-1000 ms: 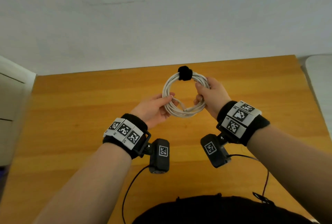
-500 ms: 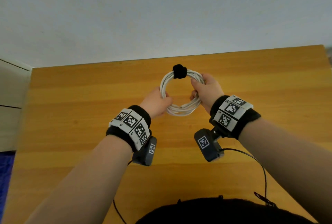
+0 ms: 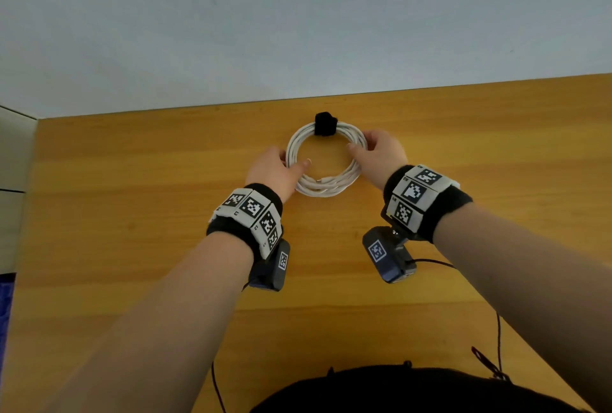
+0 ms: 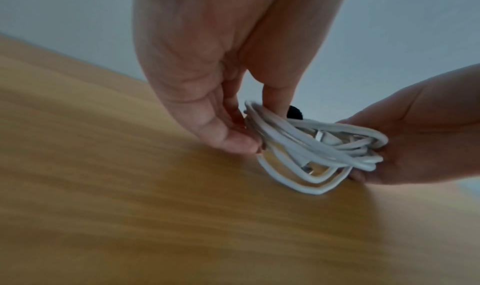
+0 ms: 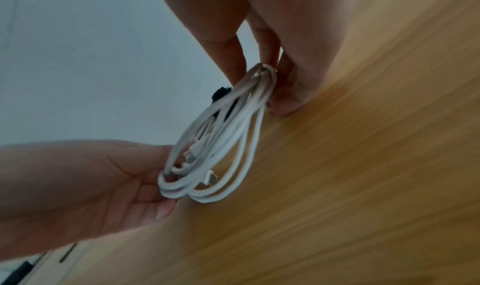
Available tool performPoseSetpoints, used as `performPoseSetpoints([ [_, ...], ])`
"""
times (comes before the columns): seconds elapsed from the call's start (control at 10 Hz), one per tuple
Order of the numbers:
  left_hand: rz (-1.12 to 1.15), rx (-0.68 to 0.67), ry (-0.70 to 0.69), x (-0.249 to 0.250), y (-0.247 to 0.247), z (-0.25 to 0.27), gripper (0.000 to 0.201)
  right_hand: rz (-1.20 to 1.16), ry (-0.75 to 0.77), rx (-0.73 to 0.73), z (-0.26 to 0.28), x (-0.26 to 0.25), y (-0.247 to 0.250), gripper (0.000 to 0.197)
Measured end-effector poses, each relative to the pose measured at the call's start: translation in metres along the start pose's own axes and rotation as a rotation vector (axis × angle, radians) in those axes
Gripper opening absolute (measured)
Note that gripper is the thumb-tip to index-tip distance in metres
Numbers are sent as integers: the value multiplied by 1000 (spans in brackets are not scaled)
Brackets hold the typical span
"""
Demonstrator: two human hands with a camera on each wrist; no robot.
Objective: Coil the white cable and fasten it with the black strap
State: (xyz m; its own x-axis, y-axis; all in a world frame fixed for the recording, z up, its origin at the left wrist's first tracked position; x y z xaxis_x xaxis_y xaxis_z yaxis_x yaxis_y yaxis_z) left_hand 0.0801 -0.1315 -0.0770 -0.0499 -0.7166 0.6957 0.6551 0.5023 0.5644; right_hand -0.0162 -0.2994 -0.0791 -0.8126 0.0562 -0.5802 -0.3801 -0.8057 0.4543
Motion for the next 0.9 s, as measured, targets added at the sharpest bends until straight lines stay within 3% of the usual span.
performPoseSetpoints([
  [0.3,25,-2,20,-12,-5,-9,26,170,61,144,-6,-1,11,40],
  [0.6,-7,27,-11,-19,-1,-10,55,192,38,142,-7,6,12,58],
  [0.9,-155,87,-42,-3,24,12,45,173,69,163,18,1,26,44],
])
Point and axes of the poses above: each hand's wrist, its own z-axis away from the middle knuckle, its own y-axis out of the back of the hand, x = y × z, the point moved 9 cm from there along -z, towards the middle knuckle, and after that the axes turned 12 degrees about -y, right-handed, at the moved point
